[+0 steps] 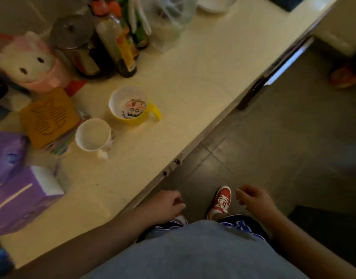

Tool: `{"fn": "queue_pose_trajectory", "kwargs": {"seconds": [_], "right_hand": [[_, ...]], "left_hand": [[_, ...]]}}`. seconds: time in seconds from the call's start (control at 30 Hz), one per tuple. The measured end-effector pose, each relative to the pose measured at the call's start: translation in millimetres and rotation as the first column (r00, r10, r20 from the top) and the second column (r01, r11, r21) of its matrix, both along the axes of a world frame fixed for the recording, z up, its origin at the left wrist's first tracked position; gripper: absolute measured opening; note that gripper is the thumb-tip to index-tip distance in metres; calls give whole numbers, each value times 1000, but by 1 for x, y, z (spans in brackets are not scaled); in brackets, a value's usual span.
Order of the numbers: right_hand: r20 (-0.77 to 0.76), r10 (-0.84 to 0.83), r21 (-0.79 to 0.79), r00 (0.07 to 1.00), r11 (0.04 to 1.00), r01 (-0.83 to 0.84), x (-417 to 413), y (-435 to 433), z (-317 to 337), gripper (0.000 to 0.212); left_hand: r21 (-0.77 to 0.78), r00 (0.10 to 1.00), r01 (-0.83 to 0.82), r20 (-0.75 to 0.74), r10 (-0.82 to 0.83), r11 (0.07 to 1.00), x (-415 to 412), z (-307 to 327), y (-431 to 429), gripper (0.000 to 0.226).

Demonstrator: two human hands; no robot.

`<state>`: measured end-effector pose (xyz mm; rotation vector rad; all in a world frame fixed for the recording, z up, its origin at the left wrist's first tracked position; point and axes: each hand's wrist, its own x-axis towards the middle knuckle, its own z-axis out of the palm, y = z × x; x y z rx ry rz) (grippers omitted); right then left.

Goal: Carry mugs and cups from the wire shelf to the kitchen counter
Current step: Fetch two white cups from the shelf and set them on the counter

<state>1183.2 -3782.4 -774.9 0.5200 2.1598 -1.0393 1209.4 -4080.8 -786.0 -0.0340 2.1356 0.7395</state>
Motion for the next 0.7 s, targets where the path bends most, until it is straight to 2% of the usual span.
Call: {"fn": "queue_pose_trajectory", "kwargs": {"seconds": [0.2, 0.33, 0.47, 0.7], "right_hand": [[135, -261, 110, 956, 963, 248, 73, 107, -26, 13], [172, -417, 137, 893, 907, 397, 109, 174, -30, 14], [213, -506, 137, 836, 863, 487, 126, 234, -33, 18], [230, -530, 99, 816, 847, 522, 74, 311, -45, 18]], "left_hand": [[-144, 986, 100, 149, -78, 985, -27, -35, 57, 22], [-188, 982, 114, 169, -82, 976, -46, -48, 118, 24], [-142, 975, 96, 211, -65, 985, -66, -51, 185, 25], [-65, 993, -54, 98, 60, 996, -115, -42, 251, 22]]}}
